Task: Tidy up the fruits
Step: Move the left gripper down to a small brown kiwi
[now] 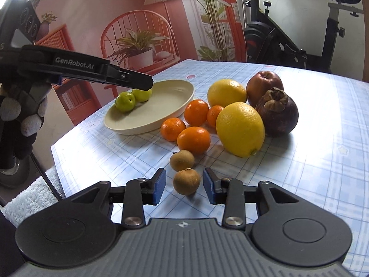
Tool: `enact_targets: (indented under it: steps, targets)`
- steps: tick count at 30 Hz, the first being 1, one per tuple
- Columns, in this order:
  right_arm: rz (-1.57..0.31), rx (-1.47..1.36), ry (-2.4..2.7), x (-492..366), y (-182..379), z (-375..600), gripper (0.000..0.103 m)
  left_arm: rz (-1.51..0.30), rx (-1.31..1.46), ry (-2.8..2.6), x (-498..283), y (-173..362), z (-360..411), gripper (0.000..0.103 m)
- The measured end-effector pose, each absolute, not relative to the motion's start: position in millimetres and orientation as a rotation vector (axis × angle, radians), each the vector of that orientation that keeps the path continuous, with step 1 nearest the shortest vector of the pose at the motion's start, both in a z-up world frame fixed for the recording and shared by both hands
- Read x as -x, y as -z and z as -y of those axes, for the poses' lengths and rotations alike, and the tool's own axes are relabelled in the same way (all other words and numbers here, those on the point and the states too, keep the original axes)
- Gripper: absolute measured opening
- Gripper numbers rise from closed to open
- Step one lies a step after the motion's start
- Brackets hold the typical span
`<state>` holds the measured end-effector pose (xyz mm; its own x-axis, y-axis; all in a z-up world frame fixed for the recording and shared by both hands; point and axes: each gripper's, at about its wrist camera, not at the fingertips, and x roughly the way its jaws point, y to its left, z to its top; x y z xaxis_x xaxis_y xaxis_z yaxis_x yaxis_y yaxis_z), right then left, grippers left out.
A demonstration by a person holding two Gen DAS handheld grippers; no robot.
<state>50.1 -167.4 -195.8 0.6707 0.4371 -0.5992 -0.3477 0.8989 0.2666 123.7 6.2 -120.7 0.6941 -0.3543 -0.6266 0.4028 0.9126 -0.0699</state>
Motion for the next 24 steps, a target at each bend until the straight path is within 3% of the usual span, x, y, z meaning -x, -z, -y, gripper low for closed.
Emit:
enact_targets:
  steps: [3, 24]
  targets:
    - [-0.720, -0.145, -0.446, -52.1, 198.3, 167.5, 0.033, -0.698, -0.066, 0.428, -122.6, 122.2, -4.2, 0.028]
    - [-0.683, -0.211, -0.417, -53.4, 201.4, 176.3, 0.032, -0.743, -0.036, 0.438, -121.2, 130.5, -3.5, 0.028]
